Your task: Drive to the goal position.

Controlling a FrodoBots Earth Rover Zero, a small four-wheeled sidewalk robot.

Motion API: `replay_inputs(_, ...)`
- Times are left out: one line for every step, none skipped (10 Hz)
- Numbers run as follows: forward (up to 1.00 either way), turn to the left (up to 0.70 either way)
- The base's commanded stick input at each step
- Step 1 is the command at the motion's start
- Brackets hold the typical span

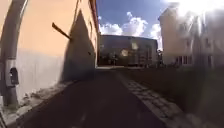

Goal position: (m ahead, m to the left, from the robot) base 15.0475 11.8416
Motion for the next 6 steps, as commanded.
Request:
replay_inputs(0.85,0.00)
replay_inputs(0.85,0.00)
replay_inputs(0.85,0.00)
replay_inputs(0.85,0.00)
replay_inputs(0.85,0.00)
replay_inputs(0.85,0.00)
